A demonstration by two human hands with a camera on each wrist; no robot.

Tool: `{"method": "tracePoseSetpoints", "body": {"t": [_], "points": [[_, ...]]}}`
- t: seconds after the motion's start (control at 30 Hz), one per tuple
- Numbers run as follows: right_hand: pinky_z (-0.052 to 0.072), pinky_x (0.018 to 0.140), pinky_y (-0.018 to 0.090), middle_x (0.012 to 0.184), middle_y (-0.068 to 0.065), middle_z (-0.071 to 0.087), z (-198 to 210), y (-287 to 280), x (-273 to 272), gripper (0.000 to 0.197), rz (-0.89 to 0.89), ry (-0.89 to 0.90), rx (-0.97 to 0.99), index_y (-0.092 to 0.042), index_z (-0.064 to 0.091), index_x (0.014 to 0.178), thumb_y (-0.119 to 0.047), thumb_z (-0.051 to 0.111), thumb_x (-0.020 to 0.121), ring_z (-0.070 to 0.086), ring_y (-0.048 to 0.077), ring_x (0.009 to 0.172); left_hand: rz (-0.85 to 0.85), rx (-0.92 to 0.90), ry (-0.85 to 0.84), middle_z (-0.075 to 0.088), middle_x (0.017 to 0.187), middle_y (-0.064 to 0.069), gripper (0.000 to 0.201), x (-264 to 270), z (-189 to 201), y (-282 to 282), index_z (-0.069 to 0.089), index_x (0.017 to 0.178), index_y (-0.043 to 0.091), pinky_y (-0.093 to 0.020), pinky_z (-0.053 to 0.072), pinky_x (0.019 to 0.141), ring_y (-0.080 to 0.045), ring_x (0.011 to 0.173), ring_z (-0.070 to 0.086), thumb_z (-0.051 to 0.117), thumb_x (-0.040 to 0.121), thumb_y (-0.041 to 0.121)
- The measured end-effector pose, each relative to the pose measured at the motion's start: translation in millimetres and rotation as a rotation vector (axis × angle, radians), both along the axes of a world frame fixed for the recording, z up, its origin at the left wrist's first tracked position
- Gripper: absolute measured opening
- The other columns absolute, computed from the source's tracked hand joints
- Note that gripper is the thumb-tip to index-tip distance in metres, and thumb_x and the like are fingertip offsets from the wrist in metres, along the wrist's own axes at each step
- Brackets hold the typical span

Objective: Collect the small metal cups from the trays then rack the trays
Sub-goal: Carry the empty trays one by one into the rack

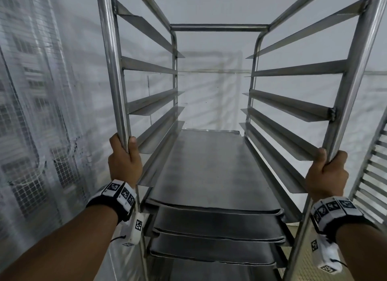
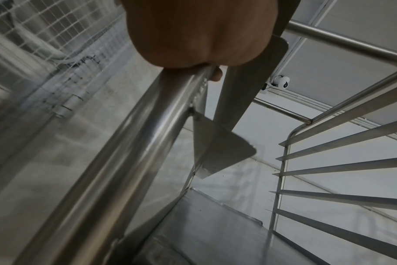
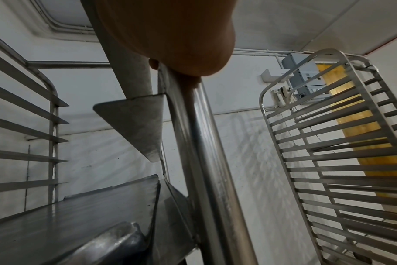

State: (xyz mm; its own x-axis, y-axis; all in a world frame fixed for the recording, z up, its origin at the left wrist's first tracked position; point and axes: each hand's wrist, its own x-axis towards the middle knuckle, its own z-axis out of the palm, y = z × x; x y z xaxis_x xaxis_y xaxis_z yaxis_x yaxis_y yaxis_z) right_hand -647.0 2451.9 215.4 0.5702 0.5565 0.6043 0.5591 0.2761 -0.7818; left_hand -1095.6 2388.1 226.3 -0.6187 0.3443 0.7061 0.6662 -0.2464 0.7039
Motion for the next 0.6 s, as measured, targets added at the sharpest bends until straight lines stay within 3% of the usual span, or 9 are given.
{"method": "tracePoseSetpoints", "body": {"t": [0.3,0.4,0.5,0.6], "points": [[0.042,0.065,0.046,0.084,0.033,0.057,-1.5,46.9,1.0,0.041,0.018,-0.021,0.015,-0.006,0.038,0.111,-0.047,0.036,0.103,0.056,0.052,0.077,0.015,-0.017,-0.016,0.060,0.079,-0.006,0.044,4.2,3.1,38.7,0.042,0.126,0.005,-0.021,0.032,0.049,-0.010,0.054,0.048,0.040,0.104,0.043],[0.042,0.063,0.045,0.077,0.024,0.053,-1.6,66.2,4.0,0.042,0.047,-0.025,0.036,-0.007,0.038,0.109,-0.048,0.036,0.102,0.056,0.052,0.076,0.042,-0.023,-0.037,0.059,0.076,-0.008,0.046,5.8,2.2,56.1,0.041,0.126,0.008,-0.026,0.034,0.050,-0.021,0.055,0.050,0.039,0.104,0.047],[0.036,0.062,0.042,0.081,0.032,0.057,-0.8,83.9,7.1,0.042,0.066,-0.032,0.043,-0.005,0.038,0.110,-0.046,0.037,0.103,0.056,0.052,0.075,0.057,-0.042,-0.074,0.055,0.070,-0.005,0.046,10.0,0.6,70.5,0.040,0.126,0.011,-0.026,0.033,0.050,-0.019,0.054,0.051,0.037,0.103,0.051],[0.035,0.061,0.041,0.082,0.032,0.058,-0.5,98.7,10.5,0.042,0.074,-0.030,0.052,-0.004,0.039,0.110,-0.045,0.037,0.103,0.055,0.051,0.075,0.061,-0.036,-0.063,0.053,0.067,-0.005,0.047,14.8,-0.3,82.3,0.039,0.126,0.010,-0.022,0.031,0.048,-0.017,0.053,0.051,0.036,0.103,0.051]]}}
